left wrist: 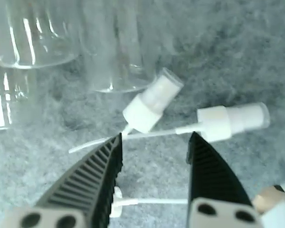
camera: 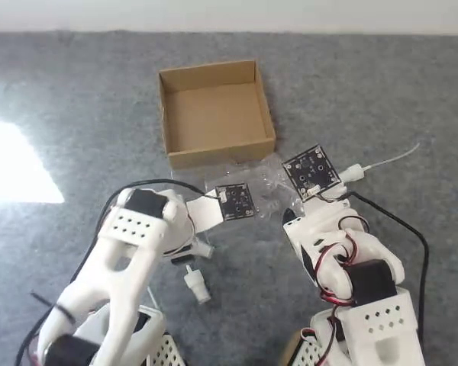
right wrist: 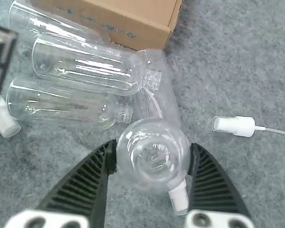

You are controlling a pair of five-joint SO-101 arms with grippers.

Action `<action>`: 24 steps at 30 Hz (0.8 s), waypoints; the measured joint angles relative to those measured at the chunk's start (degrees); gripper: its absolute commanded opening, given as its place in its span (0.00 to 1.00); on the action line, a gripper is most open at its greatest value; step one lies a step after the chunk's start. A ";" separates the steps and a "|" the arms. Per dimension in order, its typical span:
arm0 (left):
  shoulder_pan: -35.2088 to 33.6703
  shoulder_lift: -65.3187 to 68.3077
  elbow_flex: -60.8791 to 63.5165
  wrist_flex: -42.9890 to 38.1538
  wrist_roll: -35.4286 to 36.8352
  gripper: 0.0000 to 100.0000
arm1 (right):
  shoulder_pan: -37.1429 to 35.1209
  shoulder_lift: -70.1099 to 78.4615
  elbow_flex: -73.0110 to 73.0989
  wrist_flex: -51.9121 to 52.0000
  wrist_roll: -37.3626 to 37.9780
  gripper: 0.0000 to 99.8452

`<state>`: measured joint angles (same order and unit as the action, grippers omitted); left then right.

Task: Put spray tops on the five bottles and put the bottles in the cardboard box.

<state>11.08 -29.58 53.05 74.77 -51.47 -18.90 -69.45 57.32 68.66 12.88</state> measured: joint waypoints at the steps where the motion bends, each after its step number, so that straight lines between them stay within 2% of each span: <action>1: 0.00 1.23 0.00 -1.23 0.00 0.20 | 0.00 0.00 0.00 0.00 0.00 0.12; 13: 0.00 14.33 0.00 -10.90 0.00 0.20 | 0.00 0.00 0.00 0.00 0.00 0.12; 22: 1.85 19.16 -0.09 -14.07 0.00 0.20 | 0.00 0.00 0.00 0.00 0.00 0.12; 24: 2.81 19.87 -0.18 -14.07 -0.35 0.17 | 0.00 0.00 0.00 0.00 0.00 0.12</action>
<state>13.89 -9.71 52.88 60.70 -51.82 -18.90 -69.45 57.32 68.66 12.88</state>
